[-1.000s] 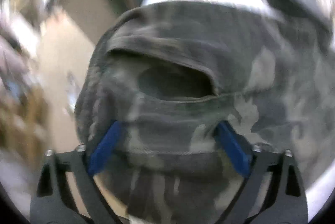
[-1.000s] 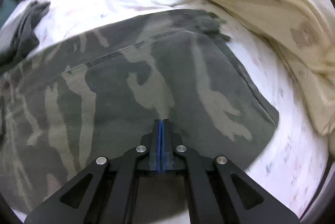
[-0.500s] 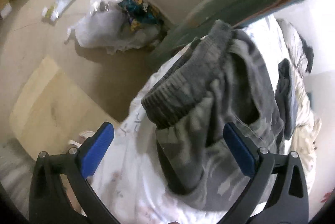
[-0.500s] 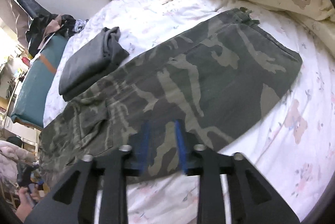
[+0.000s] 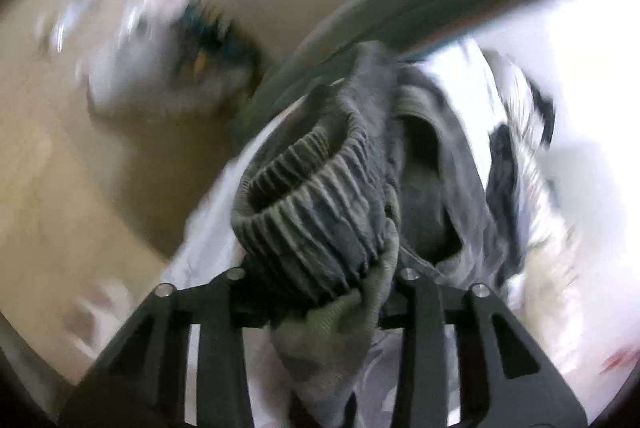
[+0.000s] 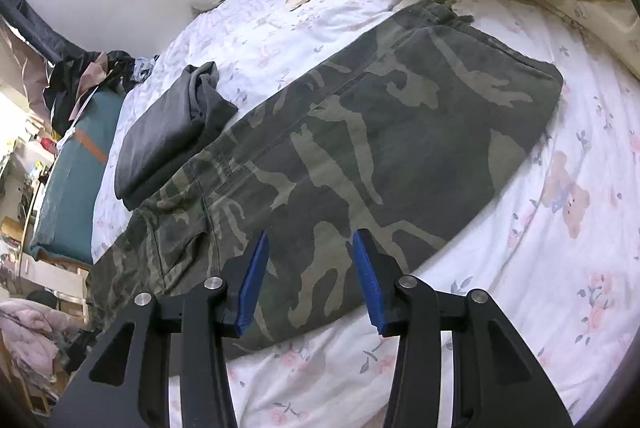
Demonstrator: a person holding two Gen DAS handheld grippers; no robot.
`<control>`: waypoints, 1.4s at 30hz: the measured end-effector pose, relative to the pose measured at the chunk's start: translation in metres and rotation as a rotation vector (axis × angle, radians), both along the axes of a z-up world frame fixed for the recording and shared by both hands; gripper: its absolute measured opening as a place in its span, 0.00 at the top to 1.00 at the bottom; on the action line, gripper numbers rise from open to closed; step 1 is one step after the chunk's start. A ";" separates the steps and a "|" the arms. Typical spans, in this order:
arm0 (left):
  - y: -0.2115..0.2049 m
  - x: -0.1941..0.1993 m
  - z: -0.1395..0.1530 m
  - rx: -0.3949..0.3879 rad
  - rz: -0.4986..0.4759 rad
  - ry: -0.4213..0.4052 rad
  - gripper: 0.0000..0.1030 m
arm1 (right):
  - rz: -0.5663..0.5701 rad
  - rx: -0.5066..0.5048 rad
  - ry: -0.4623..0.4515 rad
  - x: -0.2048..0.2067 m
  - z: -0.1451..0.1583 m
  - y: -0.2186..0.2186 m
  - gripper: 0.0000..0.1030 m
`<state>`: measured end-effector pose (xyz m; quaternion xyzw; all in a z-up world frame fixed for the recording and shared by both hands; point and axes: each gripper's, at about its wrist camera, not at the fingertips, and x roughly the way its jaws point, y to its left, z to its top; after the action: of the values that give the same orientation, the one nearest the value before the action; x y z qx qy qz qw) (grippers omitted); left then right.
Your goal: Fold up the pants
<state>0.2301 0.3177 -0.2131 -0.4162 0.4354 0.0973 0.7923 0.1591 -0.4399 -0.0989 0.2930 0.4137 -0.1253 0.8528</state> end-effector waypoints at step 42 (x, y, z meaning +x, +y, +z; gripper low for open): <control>-0.054 0.031 0.084 0.381 0.071 0.113 0.86 | -0.314 0.084 -0.203 -0.001 -0.033 -0.217 0.97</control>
<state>0.2612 0.2635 -0.1290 -0.2674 0.4381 0.2290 0.8271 0.1576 -0.6565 -0.1315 0.4005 0.2798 -0.2094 0.8470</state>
